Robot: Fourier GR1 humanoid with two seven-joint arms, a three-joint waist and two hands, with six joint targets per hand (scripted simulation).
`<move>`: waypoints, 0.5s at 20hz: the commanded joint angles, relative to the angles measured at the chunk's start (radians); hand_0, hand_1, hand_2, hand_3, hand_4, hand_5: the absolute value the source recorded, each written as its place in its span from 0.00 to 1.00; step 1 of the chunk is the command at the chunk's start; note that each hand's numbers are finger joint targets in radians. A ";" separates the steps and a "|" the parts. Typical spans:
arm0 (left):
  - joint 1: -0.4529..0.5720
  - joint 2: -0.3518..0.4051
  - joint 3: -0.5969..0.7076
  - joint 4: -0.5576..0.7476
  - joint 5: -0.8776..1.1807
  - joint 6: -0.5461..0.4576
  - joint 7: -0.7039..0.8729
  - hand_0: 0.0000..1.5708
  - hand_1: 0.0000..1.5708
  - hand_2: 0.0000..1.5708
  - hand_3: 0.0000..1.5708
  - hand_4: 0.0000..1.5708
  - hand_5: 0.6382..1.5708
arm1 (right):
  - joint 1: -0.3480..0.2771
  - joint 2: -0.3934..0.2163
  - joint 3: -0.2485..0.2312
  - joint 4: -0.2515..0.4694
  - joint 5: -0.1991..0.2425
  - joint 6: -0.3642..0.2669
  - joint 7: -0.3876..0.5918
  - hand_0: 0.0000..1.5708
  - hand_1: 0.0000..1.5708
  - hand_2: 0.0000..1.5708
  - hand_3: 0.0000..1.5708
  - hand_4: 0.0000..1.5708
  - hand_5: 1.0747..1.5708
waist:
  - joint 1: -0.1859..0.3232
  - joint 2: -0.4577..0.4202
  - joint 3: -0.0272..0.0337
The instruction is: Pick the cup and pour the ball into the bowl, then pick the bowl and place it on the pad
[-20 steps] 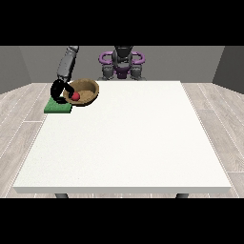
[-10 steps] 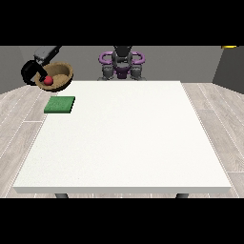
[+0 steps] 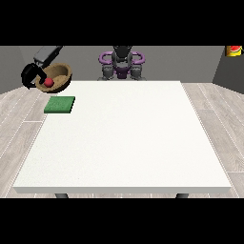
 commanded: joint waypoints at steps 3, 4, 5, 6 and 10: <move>-0.023 0.080 0.025 0.069 0.039 -0.075 -0.034 0.00 0.00 0.00 0.00 0.77 0.98 | -0.041 0.083 -0.011 0.018 -0.012 -0.064 -0.014 1.00 1.00 1.00 0.29 0.67 1.00 | 0.020 0.050 0.0001; -0.008 0.042 0.016 0.070 0.004 -0.007 -0.066 0.00 0.00 0.00 0.00 0.77 0.98 | -0.018 0.111 0.008 0.004 -0.014 -0.027 -0.027 1.00 1.00 1.00 0.29 0.66 1.00 | -0.024 0.032 0.0001; -0.011 0.007 -0.011 0.003 0.024 -0.023 -0.056 0.00 0.00 0.00 0.00 0.77 0.98 | -0.057 0.090 -0.019 0.065 -0.014 -0.061 -0.024 1.00 1.00 1.00 0.34 0.66 1.00 | 0.033 0.050 0.0008; 0.035 -0.027 -0.030 -0.015 -0.005 0.016 -0.055 0.00 0.00 0.00 0.00 0.77 0.98 | -0.021 0.099 -0.014 0.073 -0.015 -0.028 -0.045 1.00 1.00 1.00 0.34 0.65 1.00 | 0.018 0.006 0.0008; 0.002 0.037 -0.007 0.051 0.010 -0.012 -0.079 0.00 0.00 0.00 0.00 0.76 0.99 | -0.088 0.065 -0.060 0.067 -0.061 -0.037 0.030 1.00 1.00 1.00 0.38 0.63 1.00 | -0.006 0.029 0.0003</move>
